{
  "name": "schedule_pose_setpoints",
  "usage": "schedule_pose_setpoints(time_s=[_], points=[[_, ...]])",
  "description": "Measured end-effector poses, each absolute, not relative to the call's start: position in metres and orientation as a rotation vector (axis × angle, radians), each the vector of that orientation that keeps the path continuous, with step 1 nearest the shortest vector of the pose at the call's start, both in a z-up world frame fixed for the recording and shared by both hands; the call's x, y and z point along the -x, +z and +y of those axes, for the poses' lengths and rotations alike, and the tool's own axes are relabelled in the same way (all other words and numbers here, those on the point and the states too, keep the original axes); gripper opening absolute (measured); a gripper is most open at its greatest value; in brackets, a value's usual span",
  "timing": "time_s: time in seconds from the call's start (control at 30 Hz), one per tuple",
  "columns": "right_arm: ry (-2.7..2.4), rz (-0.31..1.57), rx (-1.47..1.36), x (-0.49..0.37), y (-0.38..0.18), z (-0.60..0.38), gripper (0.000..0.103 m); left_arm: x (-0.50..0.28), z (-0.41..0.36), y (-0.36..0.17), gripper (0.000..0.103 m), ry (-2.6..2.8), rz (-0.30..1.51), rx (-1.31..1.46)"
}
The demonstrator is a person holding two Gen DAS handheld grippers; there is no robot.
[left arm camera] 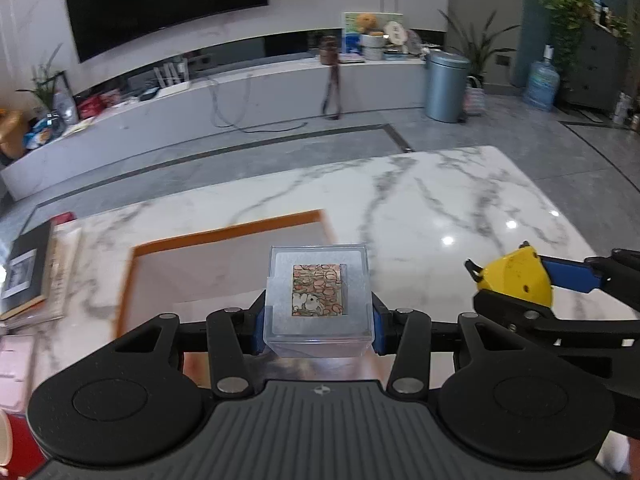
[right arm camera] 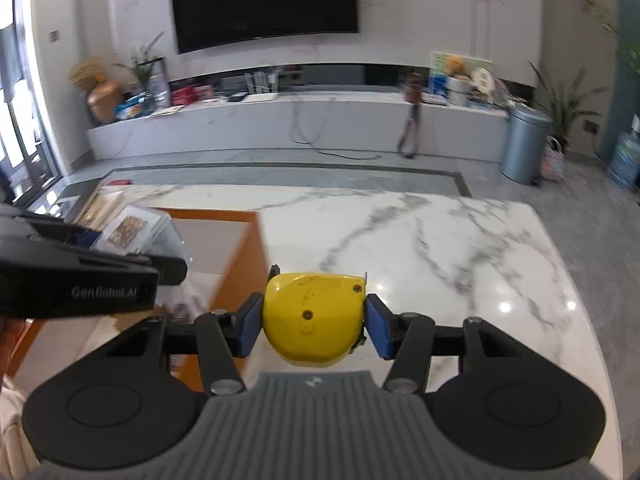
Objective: Organize rigid objects
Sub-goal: 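Carry the clear cube over the orange box with the left tool while the right tool carries the tape measure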
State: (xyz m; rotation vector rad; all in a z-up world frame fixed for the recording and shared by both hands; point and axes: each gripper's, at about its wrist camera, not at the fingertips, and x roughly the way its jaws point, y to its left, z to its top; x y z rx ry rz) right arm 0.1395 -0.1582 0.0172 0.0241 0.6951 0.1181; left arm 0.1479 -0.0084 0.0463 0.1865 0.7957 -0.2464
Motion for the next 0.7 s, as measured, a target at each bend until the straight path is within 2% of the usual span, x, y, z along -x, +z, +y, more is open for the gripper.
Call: schedule_pose_setpoints(time_s=[0.33, 0.7], points=[[0.249, 0.716, 0.055, -0.149, 0.014, -0.087, 0.054, -0.154, 0.063, 0.037, 0.053, -0.189, 0.824, -0.171], [0.341, 0.77, 0.181, -0.175, -0.011, -0.038, 0.054, -0.18, 0.089, 0.013, 0.053, -0.241, 0.827, -0.163]])
